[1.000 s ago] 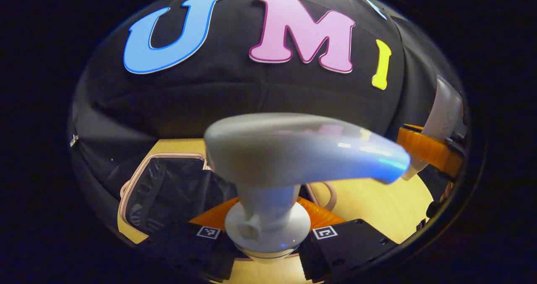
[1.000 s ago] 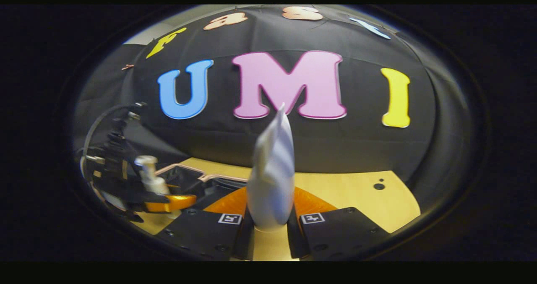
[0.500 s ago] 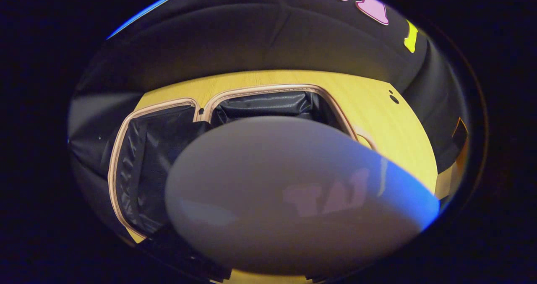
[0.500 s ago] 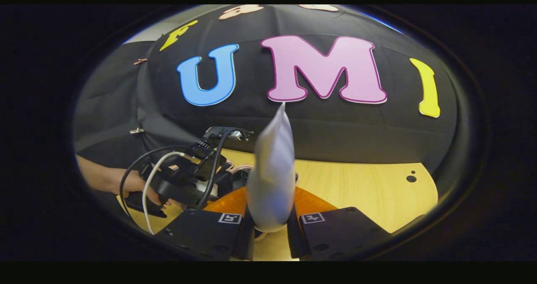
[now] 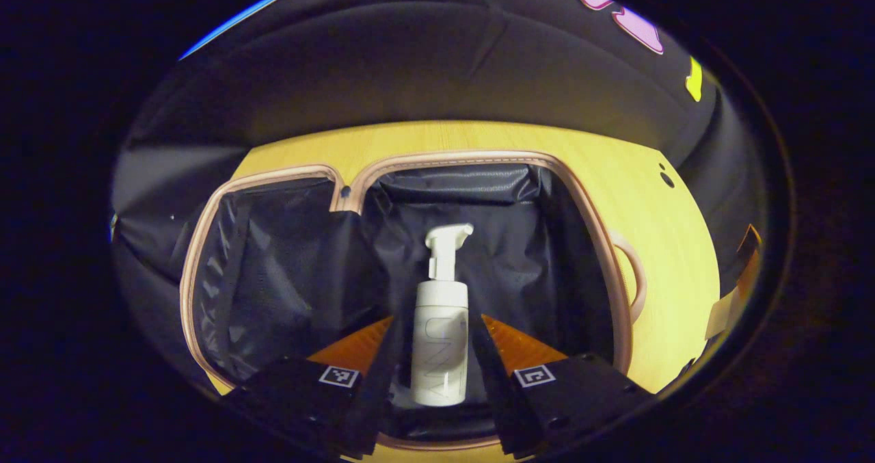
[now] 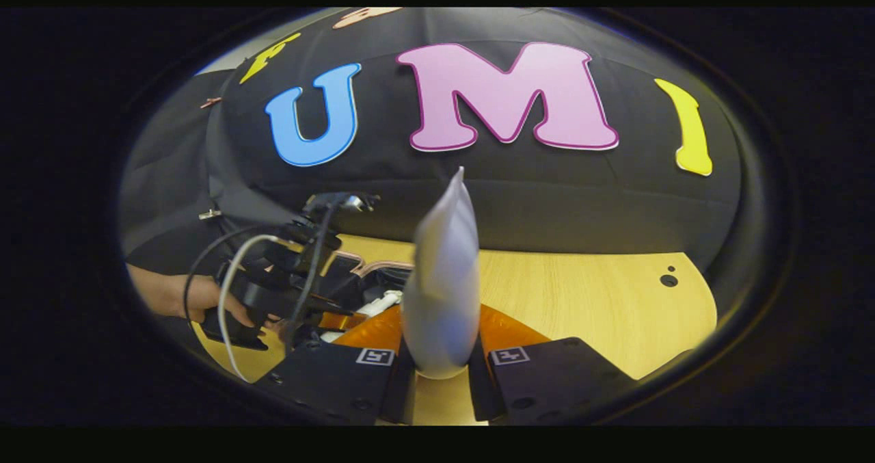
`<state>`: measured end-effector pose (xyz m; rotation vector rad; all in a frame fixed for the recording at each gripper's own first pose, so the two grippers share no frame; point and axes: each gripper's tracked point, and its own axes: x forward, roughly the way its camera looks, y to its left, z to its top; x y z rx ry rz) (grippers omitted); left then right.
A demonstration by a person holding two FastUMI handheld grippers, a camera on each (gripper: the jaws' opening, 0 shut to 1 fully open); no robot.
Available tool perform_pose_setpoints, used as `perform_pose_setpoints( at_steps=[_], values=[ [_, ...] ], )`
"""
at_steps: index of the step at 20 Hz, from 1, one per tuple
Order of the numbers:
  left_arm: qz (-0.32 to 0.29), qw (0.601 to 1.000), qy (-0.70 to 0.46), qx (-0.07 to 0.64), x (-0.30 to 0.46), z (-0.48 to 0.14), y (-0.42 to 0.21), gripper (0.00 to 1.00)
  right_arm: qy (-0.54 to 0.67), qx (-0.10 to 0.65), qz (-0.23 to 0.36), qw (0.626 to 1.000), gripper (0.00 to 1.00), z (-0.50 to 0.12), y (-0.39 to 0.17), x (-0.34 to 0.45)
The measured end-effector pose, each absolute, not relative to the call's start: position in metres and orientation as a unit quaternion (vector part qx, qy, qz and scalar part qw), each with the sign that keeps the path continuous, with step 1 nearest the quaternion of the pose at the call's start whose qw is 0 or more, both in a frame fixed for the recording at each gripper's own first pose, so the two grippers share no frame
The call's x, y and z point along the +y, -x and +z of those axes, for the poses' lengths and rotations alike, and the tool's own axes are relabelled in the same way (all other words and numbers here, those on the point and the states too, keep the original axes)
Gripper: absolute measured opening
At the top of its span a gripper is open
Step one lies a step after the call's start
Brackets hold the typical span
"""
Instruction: First open the suitcase, pack the skin care products into it, and then close the suitcase.
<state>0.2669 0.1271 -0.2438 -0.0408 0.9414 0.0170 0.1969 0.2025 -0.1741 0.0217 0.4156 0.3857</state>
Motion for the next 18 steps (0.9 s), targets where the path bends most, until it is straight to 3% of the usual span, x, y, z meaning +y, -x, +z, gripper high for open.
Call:
perform_pose_setpoints(
  at_steps=[3,8,9,10,13,14,15,18],
  values=[
    [0.028,0.916,0.051,0.397,0.143,-0.207,-0.247,0.74,-0.011,0.221,0.193,0.956,0.36,-0.180,-0.194,0.218],
    [0.048,0.943,0.093,0.315,0.175,-0.148,-0.180,0.74,0.017,0.262,0.202,0.944,0.36,-0.206,-0.200,0.255],
    [0.046,0.946,0.104,0.303,0.178,-0.141,-0.163,0.72,0.021,0.277,0.204,0.939,0.30,-0.216,-0.201,0.263],
    [0.049,0.949,0.117,0.290,0.185,-0.135,-0.147,0.73,0.018,0.296,0.203,0.933,0.36,-0.226,-0.205,0.273],
    [0.062,0.950,0.150,0.268,0.207,-0.127,-0.098,0.74,0.005,0.362,0.185,0.914,0.36,-0.267,-0.209,0.292],
    [0.071,0.951,0.150,0.263,0.220,-0.124,-0.075,0.74,0.000,0.392,0.178,0.903,0.30,-0.283,-0.207,0.297],
    [0.088,0.952,0.140,0.259,0.237,-0.127,-0.059,0.74,0.002,0.424,0.169,0.890,0.36,-0.301,-0.201,0.298],
    [0.124,0.949,0.119,0.266,0.271,-0.136,-0.016,0.74,0.024,0.476,0.138,0.868,0.36,-0.339,-0.197,0.294]
  ],
)
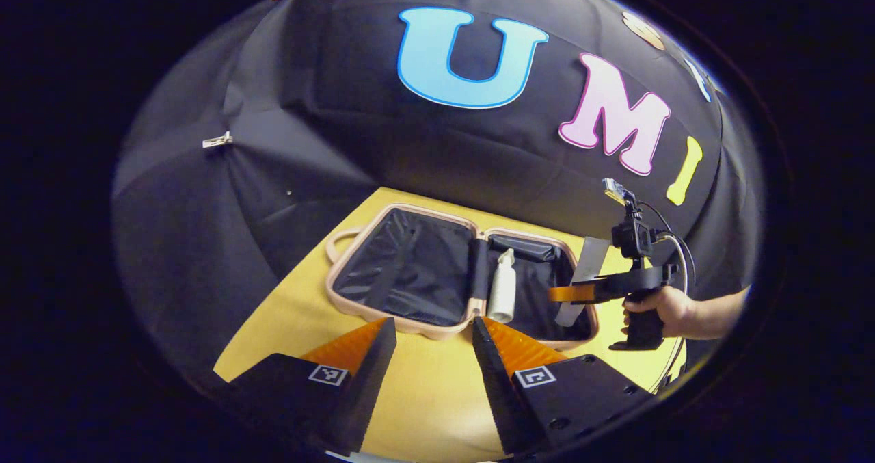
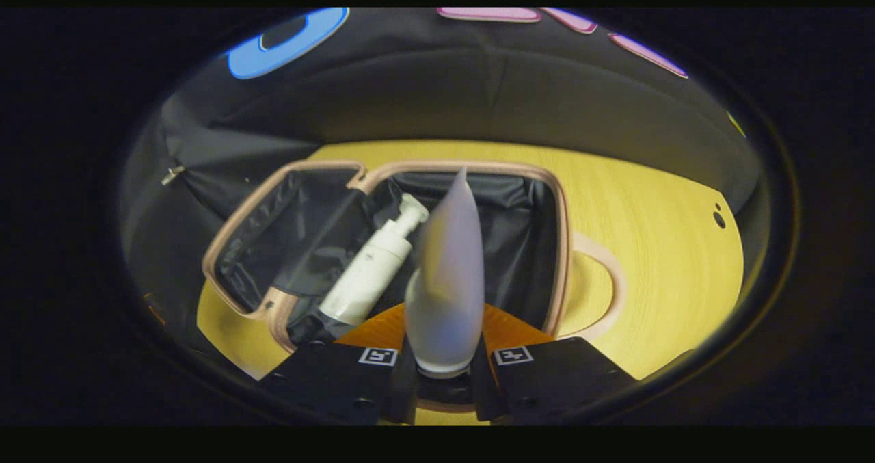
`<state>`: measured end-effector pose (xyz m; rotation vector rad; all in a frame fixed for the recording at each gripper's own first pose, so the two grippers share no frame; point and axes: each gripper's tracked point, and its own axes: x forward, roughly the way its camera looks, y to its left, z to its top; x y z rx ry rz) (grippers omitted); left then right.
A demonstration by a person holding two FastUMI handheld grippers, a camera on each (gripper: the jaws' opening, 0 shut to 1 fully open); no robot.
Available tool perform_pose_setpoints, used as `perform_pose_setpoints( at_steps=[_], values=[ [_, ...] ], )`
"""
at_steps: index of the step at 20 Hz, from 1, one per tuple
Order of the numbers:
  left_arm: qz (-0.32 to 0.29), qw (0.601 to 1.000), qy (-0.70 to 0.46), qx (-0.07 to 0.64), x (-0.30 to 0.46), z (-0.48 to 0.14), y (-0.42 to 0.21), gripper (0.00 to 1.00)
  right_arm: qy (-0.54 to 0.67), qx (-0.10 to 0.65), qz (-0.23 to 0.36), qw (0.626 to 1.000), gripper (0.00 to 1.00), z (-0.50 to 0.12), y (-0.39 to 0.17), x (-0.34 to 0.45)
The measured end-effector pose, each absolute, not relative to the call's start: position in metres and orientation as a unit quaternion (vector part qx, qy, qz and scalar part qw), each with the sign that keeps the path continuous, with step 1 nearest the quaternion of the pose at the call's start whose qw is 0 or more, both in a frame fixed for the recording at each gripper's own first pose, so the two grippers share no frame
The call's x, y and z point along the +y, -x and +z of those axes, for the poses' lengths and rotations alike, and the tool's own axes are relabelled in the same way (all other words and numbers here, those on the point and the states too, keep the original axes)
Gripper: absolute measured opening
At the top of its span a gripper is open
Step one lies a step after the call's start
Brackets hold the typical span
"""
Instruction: First open the suitcase, pack the skin care products into it, and then close the suitcase.
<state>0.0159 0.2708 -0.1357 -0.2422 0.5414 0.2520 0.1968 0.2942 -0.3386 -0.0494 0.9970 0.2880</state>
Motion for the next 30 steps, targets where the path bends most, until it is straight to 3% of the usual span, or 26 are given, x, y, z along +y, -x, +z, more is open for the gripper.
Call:
perform_pose_setpoints(
  at_steps=[3,4,10,11,13,14,17,20,21,30],
  values=[
    [0.138,0.945,0.126,0.268,0.287,-0.137,0.009,0.74,0.026,0.521,0.110,0.846,0.44,-0.362,-0.190,0.294],
    [0.144,0.943,0.126,0.272,0.292,-0.139,0.017,0.74,0.027,0.528,0.100,0.843,0.36,-0.365,-0.189,0.292],
    [0.161,0.943,0.118,0.267,0.309,-0.140,0.015,0.74,-0.001,0.471,0.086,0.878,0.46,-0.319,-0.210,0.293],
    [0.161,0.945,0.117,0.261,0.312,-0.138,0.005,0.74,-0.006,0.463,0.086,0.882,0.67,-0.309,-0.209,0.291],
    [0.159,0.950,0.116,0.242,0.324,-0.135,-0.019,0.75,-0.012,0.438,0.093,0.894,0.80,-0.284,-0.208,0.284],
    [0.154,0.953,0.122,0.231,0.331,-0.135,-0.033,0.77,-0.013,0.418,0.099,0.903,0.99,-0.270,-0.209,0.280],
    [0.158,0.954,0.153,0.203,0.373,-0.140,-0.082,0.89,-0.023,0.367,0.111,0.923,0.98,-0.228,-0.205,0.266],
    [0.192,0.947,0.145,0.212,0.431,-0.162,-0.123,0.88,-0.046,0.304,0.115,0.944,0.98,-0.181,-0.201,0.251],
    [0.199,0.945,0.143,0.217,0.450,-0.169,-0.136,0.95,-0.052,0.291,0.116,0.948,0.98,-0.169,-0.197,0.246],
    [0.162,0.921,0.147,0.324,0.500,-0.256,-0.209,0.93,-0.012,0.218,0.099,0.971,0.98,-0.124,-0.167,0.199]
  ],
)
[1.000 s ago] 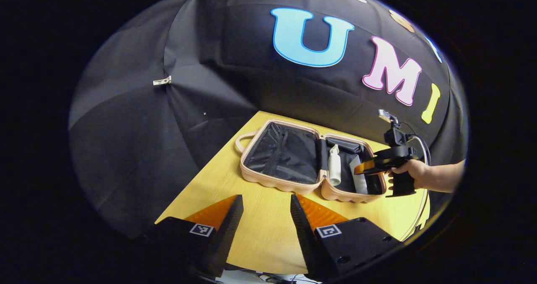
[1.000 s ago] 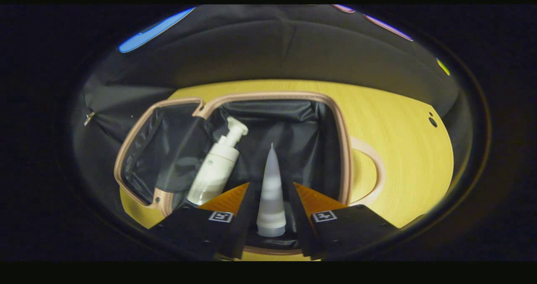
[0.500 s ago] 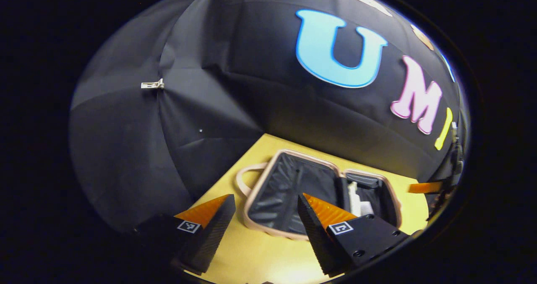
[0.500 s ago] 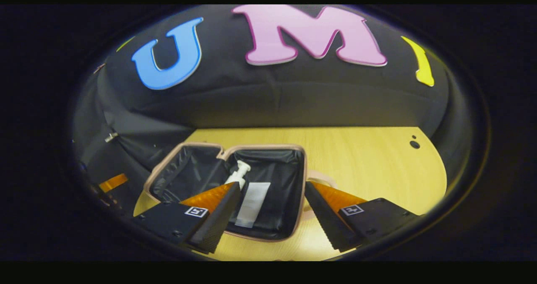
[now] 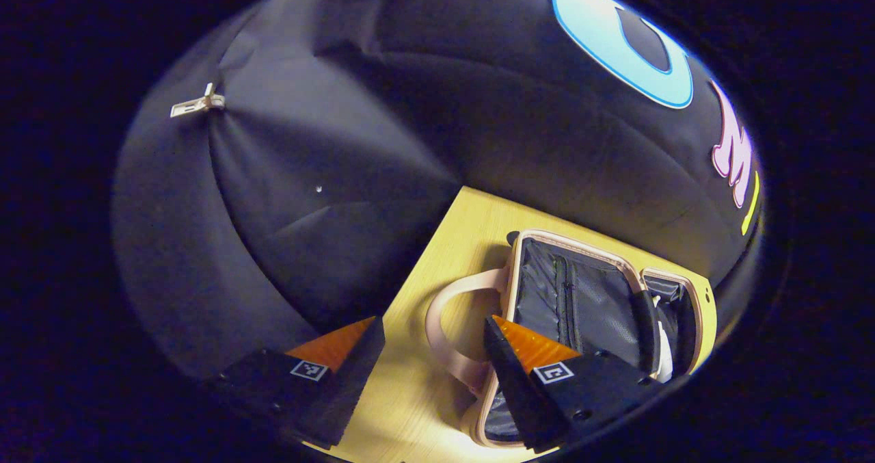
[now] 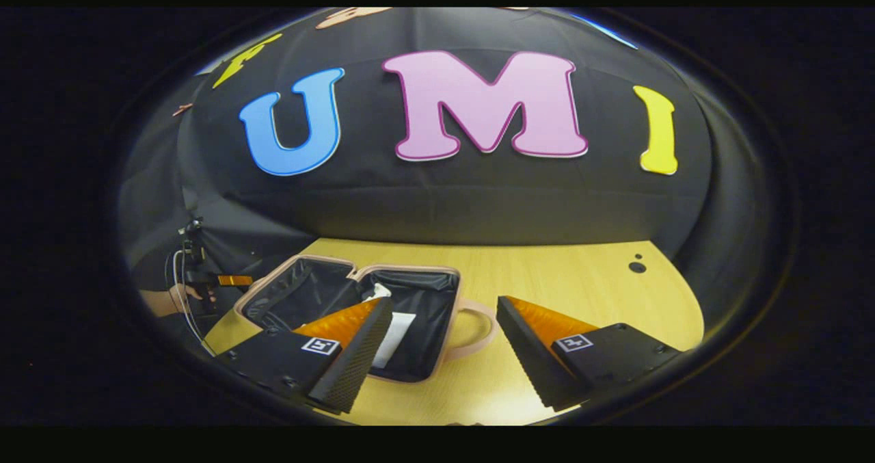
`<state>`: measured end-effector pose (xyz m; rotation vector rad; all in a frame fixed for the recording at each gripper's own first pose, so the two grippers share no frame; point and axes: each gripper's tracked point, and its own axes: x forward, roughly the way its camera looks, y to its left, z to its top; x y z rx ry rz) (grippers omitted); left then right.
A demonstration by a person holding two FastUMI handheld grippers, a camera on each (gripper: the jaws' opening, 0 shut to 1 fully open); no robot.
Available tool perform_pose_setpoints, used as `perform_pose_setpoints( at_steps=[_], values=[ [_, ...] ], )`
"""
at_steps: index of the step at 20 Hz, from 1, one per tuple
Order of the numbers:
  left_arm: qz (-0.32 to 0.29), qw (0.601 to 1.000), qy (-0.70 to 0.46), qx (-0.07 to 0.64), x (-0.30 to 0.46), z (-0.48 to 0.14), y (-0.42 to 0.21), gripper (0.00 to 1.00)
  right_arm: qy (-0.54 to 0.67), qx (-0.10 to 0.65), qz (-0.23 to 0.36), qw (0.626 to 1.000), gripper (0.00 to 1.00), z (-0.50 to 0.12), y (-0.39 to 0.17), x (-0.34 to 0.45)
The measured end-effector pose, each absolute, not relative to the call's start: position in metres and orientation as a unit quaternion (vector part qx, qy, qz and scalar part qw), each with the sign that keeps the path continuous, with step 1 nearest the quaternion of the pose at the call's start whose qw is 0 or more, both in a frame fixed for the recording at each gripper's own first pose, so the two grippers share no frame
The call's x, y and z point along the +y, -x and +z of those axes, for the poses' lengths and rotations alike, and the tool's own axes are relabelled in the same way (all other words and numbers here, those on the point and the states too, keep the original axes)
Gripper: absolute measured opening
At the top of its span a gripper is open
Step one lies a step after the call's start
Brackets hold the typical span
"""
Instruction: First open the suitcase, pack the skin care products into it, and then close the suitcase.
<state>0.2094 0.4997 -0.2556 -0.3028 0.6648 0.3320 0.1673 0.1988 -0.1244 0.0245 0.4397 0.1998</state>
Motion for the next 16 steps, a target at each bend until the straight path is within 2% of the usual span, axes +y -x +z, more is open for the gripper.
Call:
perform_pose_setpoints(
  at_steps=[2,6,9,11,13,14,16],
  values=[
    [0.163,0.918,0.123,0.340,0.510,-0.268,-0.221,0.92,-0.017,0.207,0.093,0.974,0.98,-0.114,-0.162,0.191],
    [0.120,0.912,0.102,0.380,0.507,-0.278,-0.233,0.88,0.003,0.215,0.094,0.972,0.98,-0.118,-0.147,0.177],
    [0.102,0.904,0.082,0.407,0.509,-0.289,-0.240,0.75,0.009,0.232,0.086,0.969,0.98,-0.137,-0.134,0.168],
    [0.094,0.893,0.071,0.434,0.505,-0.300,-0.239,0.70,0.000,0.259,0.085,0.962,0.98,-0.151,-0.122,0.165],
    [0.093,0.897,0.071,0.426,0.503,-0.300,-0.243,0.33,-0.003,0.267,0.082,0.960,0.98,-0.156,-0.118,0.159],
    [0.094,0.895,0.079,0.428,0.504,-0.302,-0.240,0.36,0.000,0.267,0.082,0.960,0.98,-0.156,-0.116,0.154],
    [0.105,0.892,0.089,0.430,0.505,-0.305,-0.238,0.33,0.010,0.267,0.078,0.961,1.00,-0.157,-0.112,0.145]
  ],
)
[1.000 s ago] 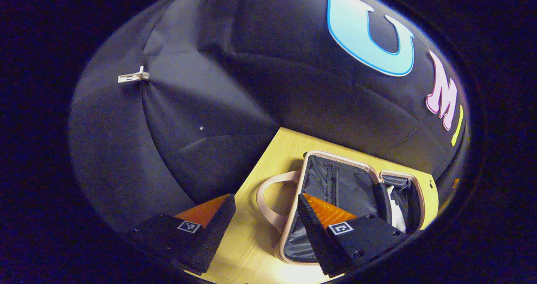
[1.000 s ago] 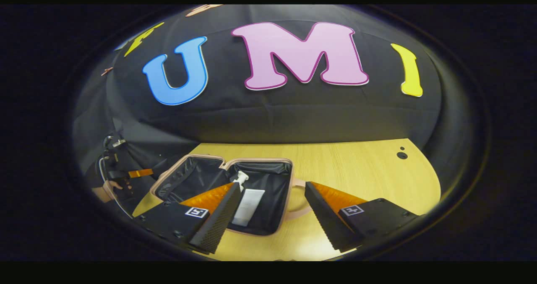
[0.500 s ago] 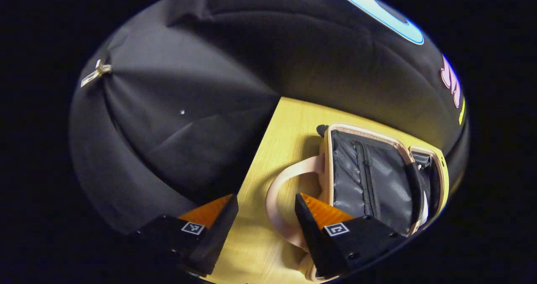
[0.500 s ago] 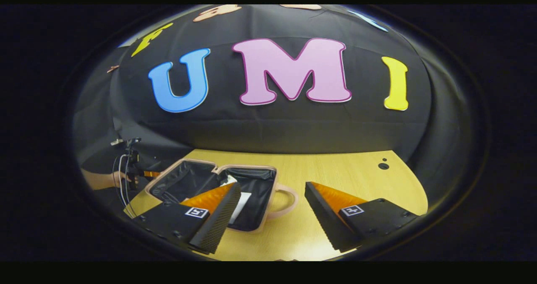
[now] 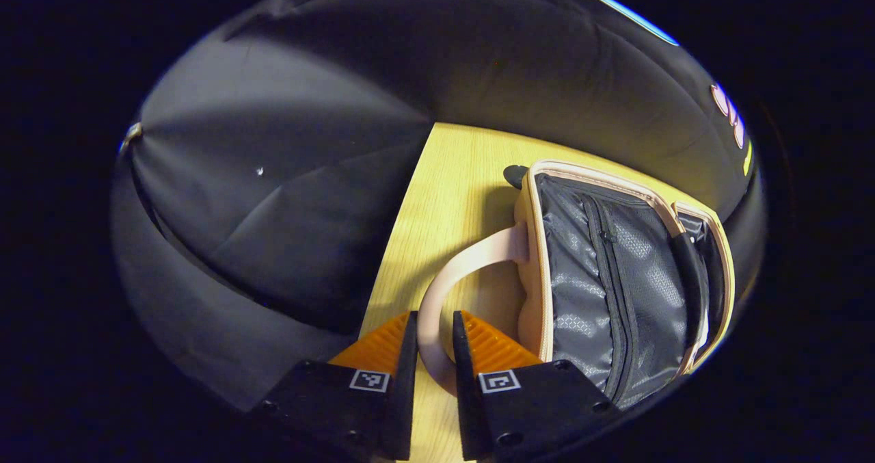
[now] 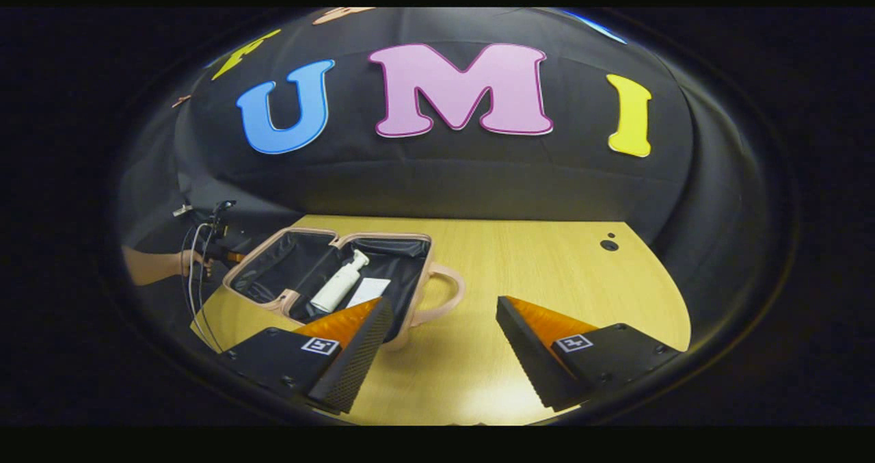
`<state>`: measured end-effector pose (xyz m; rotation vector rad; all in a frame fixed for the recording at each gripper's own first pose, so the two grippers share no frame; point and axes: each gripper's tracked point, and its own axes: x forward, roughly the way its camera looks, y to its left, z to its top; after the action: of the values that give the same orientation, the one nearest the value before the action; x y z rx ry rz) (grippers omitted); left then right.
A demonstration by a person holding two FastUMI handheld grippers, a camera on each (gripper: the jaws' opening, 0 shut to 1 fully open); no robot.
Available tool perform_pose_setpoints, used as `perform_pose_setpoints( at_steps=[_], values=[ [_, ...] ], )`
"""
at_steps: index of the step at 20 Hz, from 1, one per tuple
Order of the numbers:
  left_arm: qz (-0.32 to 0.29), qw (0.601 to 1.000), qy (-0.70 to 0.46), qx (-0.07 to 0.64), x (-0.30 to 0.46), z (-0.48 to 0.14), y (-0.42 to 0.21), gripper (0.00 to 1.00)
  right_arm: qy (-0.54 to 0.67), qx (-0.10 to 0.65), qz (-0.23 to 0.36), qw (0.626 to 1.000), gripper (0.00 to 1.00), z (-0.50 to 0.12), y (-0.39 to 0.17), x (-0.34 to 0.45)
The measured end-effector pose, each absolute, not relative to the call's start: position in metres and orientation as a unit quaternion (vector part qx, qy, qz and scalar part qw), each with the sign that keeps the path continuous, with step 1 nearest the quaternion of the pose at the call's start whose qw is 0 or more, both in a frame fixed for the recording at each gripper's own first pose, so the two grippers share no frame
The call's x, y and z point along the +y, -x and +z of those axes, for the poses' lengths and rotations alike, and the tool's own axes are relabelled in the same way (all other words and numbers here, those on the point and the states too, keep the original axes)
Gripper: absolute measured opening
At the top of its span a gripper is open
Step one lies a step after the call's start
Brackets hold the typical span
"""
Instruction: First open the suitcase, pack the skin care products into it, and then close the suitcase.
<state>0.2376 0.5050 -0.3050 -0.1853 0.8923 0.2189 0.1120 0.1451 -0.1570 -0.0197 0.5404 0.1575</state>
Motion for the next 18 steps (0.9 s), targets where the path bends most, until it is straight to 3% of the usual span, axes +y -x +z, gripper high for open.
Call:
perform_pose_setpoints(
  at_steps=[3,5,6,13,18],
  values=[
    [0.123,0.903,0.072,0.405,0.506,-0.291,-0.243,0.21,0.005,0.273,0.074,0.959,0.98,-0.161,-0.112,0.138],
    [0.122,0.911,0.035,0.393,0.506,-0.270,-0.242,0.22,-0.001,0.276,0.077,0.958,0.98,-0.160,-0.113,0.137],
    [0.123,0.915,0.022,0.384,0.503,-0.257,-0.243,0.17,0.000,0.271,0.075,0.960,0.98,-0.156,-0.116,0.133],
    [0.112,0.949,-0.002,0.296,0.447,-0.110,-0.230,0.13,-0.018,0.256,0.080,0.963,0.98,-0.132,-0.108,0.126],
    [0.045,0.967,-0.007,0.253,0.346,-0.005,-0.231,0.11,-0.022,0.238,0.074,0.968,0.98,-0.104,-0.099,0.104]
  ],
)
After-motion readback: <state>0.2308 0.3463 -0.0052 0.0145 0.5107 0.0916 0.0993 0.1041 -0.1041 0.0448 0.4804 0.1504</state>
